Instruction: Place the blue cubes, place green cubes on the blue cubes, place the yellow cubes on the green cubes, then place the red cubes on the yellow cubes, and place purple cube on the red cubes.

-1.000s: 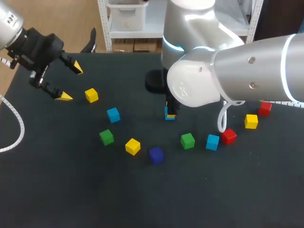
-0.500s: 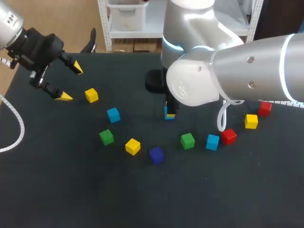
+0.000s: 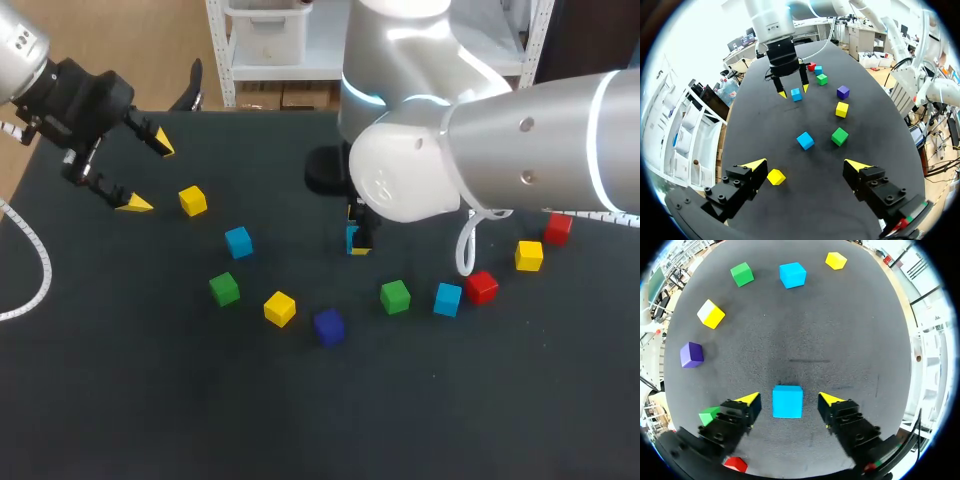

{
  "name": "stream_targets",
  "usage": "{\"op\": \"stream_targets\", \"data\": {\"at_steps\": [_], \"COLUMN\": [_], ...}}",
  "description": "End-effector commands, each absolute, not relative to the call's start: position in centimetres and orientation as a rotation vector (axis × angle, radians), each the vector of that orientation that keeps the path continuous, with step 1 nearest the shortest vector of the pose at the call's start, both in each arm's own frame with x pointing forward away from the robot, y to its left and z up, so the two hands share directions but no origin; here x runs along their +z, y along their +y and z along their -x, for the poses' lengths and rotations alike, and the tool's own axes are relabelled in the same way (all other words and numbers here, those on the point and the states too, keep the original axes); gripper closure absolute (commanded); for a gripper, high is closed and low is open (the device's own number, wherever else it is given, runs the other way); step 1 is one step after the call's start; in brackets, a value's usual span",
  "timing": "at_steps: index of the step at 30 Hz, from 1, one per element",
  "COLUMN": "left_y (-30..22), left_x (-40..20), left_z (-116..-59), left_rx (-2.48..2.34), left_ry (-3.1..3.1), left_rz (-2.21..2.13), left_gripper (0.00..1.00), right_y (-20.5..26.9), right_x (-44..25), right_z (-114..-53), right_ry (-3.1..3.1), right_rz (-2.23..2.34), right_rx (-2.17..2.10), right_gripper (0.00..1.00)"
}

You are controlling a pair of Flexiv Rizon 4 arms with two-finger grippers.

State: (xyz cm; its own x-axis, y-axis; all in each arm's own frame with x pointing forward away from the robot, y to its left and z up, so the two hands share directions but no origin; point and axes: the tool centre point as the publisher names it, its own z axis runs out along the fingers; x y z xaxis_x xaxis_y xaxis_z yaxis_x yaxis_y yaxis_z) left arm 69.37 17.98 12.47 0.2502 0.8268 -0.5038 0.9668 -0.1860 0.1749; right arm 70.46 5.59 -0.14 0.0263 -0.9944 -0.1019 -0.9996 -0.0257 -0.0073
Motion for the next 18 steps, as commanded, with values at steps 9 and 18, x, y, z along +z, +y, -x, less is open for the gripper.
{"op": "stream_targets", "data": {"at_steps": [9,18], "left_y": [18.0,18.0], "left_x": [12.5,12.5], "left_z": [-69.3,-69.3], "left_rx": [-0.410,-0.410], "left_ry": [1.629,1.629], "left_rz": [-2.074,-2.074], "left_gripper": [0.00,0.00], "right_y": [1.7,-2.2], "right_x": [4.4,6.8], "right_z": [-69.9,-67.2], "right_ry": [2.168,2.245], "right_rz": [2.144,2.090], "right_rx": [0.137,0.102], "right_gripper": [0.00,0.00]}}
